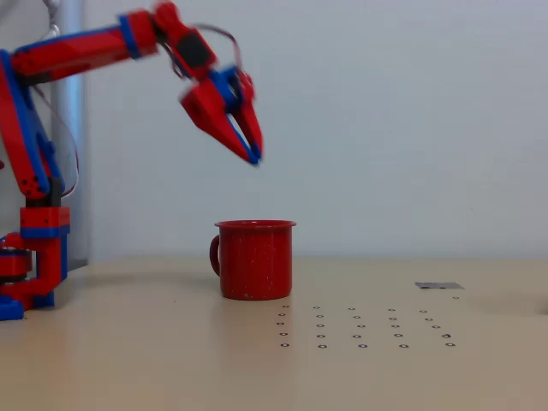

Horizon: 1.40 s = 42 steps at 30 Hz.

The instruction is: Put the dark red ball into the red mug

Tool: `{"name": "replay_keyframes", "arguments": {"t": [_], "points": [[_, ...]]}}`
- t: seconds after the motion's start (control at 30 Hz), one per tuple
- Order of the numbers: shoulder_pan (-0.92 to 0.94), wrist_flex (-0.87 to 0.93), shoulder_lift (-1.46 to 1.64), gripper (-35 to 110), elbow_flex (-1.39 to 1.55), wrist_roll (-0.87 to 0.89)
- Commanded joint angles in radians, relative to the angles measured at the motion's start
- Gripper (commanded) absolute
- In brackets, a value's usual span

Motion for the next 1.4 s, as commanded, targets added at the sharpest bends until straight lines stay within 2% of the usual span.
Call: {"name": "replay_keyframes", "arguments": {"t": [0.0, 0.07, 0.13, 0.23, 0.27, 0.37, 0.43, 0.57, 0.77, 0.97, 1.1, 1.13, 1.37], "points": [[0.075, 0.023, 0.183, 0, 0.040, -0.060], [0.158, -0.003, 0.301, -1, 0.181, -0.112], [0.233, -0.156, 0.460, -2, 0.442, -0.189], [0.339, -0.666, 0.769, -2, 0.966, -0.132], [0.360, -0.758, 0.847, -2, 1.091, -0.127], [0.393, -0.816, 0.957, -2, 1.238, 0.015], [0.383, -0.802, 1.037, -2, 1.308, 0.156], [0.319, -0.666, 1.190, -2, 1.413, 0.347], [0.262, -0.382, 1.313, -2, 1.437, 0.495], [0.261, -0.025, 1.436, -2, 1.463, 0.538], [0.242, -0.011, 1.479, -2, 1.508, 0.566], [0.192, -0.026, 1.479, -2, 1.608, 0.537], [0.193, -0.028, 1.479, -2, 1.608, 0.528]]}}
